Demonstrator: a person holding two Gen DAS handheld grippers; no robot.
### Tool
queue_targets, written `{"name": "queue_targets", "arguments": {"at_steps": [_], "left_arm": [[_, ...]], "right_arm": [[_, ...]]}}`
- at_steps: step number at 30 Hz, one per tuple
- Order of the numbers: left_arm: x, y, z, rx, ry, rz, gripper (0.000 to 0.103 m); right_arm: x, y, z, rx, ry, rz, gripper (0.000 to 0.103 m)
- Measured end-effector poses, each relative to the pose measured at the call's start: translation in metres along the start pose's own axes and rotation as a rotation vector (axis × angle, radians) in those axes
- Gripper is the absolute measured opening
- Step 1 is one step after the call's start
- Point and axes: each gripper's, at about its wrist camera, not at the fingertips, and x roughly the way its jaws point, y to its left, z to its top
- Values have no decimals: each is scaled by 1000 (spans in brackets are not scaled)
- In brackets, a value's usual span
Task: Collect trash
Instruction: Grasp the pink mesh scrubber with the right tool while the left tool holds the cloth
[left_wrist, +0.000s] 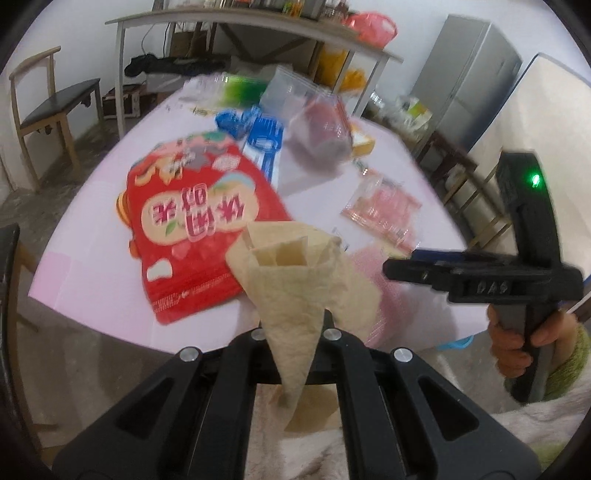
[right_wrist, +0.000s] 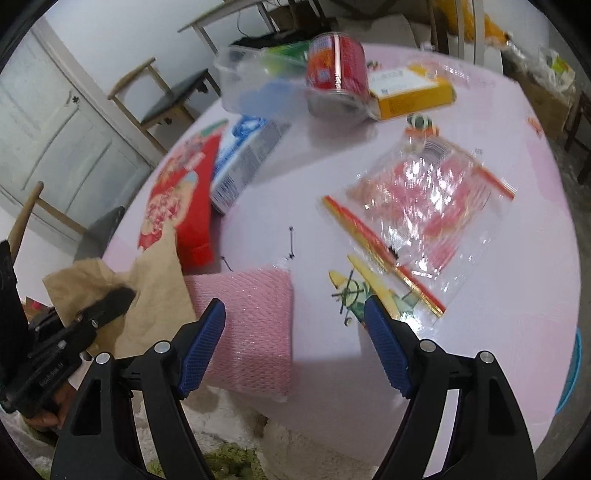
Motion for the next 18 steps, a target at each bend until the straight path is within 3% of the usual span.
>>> {"name": "queue_targets", "arguments": {"at_steps": [5,13,18], "left_arm": [[24,-3,-9,0,90,29,0],[34,-8,-9,19,115,34,0],[41,-15,-10,41,132,30,0]], "right_arm": [[14,-3,3,10,36,53,75],[15,-12,3,54,63,193,73],[12,-21,-4,100,88,270,60]]}}
